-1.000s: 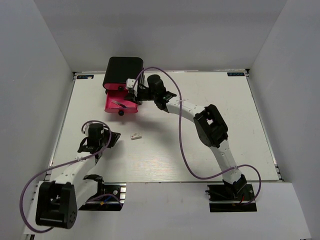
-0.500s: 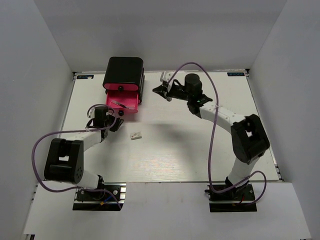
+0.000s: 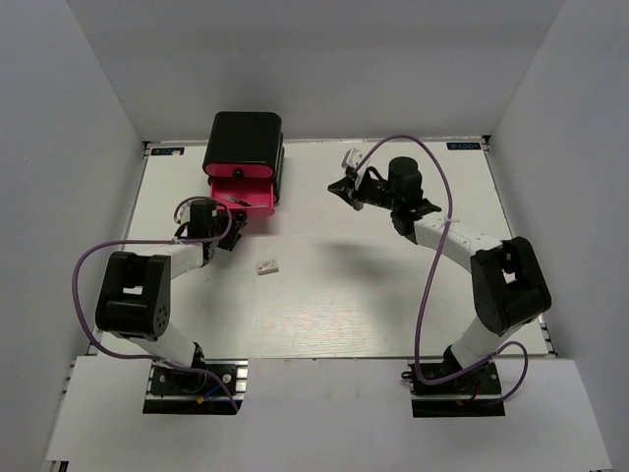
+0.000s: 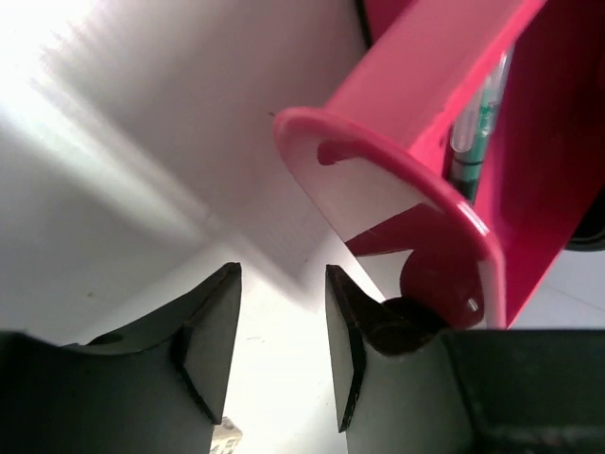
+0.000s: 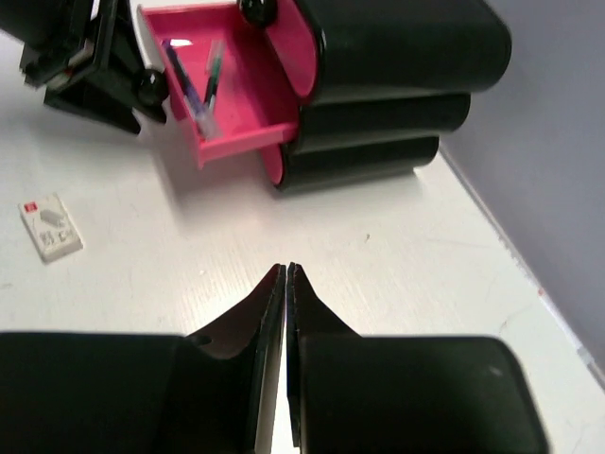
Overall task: Sort the stationery into containers
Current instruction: Close the drawer in the storage box.
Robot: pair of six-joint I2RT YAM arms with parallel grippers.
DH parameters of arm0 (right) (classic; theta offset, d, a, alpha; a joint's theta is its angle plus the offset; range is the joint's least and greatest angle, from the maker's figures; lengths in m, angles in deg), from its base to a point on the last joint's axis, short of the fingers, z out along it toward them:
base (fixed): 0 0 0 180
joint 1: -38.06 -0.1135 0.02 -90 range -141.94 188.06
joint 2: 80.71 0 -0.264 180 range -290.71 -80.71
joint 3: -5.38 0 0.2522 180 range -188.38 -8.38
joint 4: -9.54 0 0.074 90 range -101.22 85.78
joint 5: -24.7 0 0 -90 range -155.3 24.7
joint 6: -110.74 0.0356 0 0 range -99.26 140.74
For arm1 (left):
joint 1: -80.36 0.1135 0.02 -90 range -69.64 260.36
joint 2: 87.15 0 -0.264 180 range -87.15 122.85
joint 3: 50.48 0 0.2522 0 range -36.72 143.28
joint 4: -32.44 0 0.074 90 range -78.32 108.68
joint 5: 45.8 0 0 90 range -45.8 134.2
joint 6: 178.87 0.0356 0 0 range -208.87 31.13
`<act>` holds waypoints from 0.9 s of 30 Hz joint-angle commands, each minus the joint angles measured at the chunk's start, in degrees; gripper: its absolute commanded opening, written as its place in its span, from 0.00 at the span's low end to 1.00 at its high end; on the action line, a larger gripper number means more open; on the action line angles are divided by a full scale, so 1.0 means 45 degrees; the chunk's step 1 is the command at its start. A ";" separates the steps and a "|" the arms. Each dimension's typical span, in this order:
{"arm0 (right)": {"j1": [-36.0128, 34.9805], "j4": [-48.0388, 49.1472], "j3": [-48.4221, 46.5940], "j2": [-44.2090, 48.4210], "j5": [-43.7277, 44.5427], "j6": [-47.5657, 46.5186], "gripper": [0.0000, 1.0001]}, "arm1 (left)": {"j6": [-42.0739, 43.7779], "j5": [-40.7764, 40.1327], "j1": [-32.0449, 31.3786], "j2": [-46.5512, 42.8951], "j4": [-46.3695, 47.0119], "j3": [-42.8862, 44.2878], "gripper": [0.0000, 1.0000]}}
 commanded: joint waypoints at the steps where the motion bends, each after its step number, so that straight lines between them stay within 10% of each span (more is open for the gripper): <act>1: 0.0210 0.0290 0.0544 0.0750 0.0043 -0.0192 0.09 | -0.0080 -0.0168 -0.0039 -0.0010 0.0684 0.0883 0.52; 27: 0.0952 -0.0198 0.1972 0.1473 0.0005 -0.1014 0.08 | -0.0314 -0.0286 -0.0039 0.2237 0.1034 0.3619 0.64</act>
